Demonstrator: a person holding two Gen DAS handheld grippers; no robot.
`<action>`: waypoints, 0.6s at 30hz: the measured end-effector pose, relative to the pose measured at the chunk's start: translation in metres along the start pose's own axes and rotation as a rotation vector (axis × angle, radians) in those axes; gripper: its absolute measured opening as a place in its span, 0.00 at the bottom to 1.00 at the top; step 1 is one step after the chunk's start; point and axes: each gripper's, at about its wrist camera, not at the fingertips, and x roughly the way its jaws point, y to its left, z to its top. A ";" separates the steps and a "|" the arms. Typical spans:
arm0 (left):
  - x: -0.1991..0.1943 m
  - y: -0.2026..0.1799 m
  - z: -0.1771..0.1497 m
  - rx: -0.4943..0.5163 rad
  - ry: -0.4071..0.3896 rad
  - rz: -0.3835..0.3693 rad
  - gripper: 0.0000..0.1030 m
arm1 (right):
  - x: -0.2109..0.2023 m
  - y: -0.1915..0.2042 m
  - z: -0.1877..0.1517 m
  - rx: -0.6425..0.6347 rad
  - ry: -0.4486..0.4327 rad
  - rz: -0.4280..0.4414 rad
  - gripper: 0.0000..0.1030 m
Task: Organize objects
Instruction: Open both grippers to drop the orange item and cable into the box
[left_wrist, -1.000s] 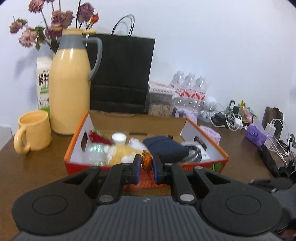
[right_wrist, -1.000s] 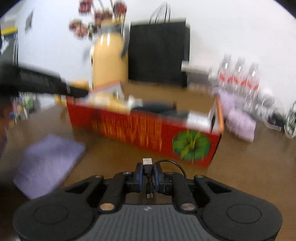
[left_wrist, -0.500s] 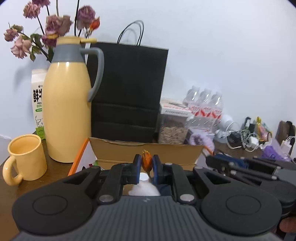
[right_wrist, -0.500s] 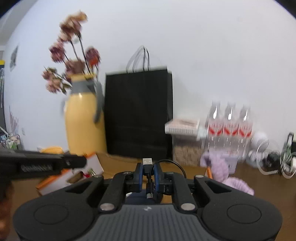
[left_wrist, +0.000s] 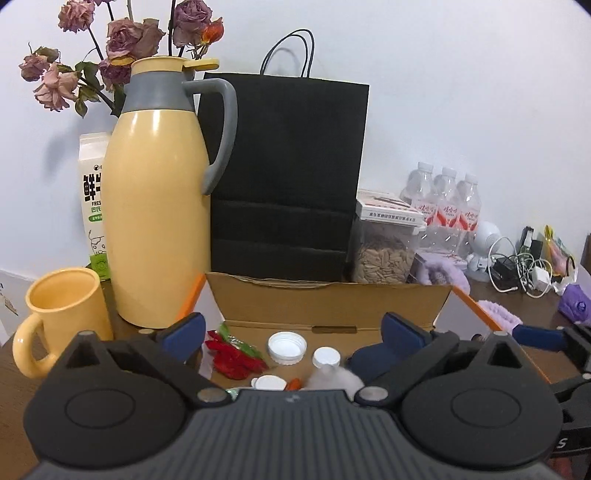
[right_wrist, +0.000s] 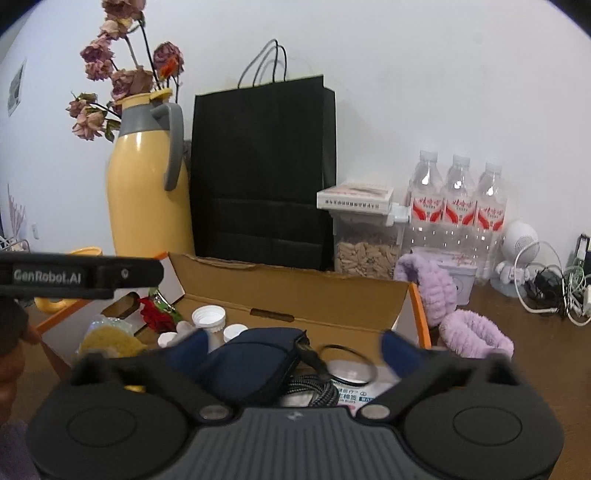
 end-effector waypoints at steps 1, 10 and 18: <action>0.001 0.001 0.000 -0.001 0.005 -0.001 1.00 | -0.001 0.000 0.000 -0.002 0.001 -0.005 1.00; -0.002 0.000 -0.003 0.004 0.013 0.005 1.00 | -0.005 0.001 0.000 -0.009 -0.002 -0.027 1.00; -0.019 -0.001 -0.009 0.039 0.002 0.007 1.00 | -0.019 0.008 -0.002 -0.039 -0.033 -0.044 1.00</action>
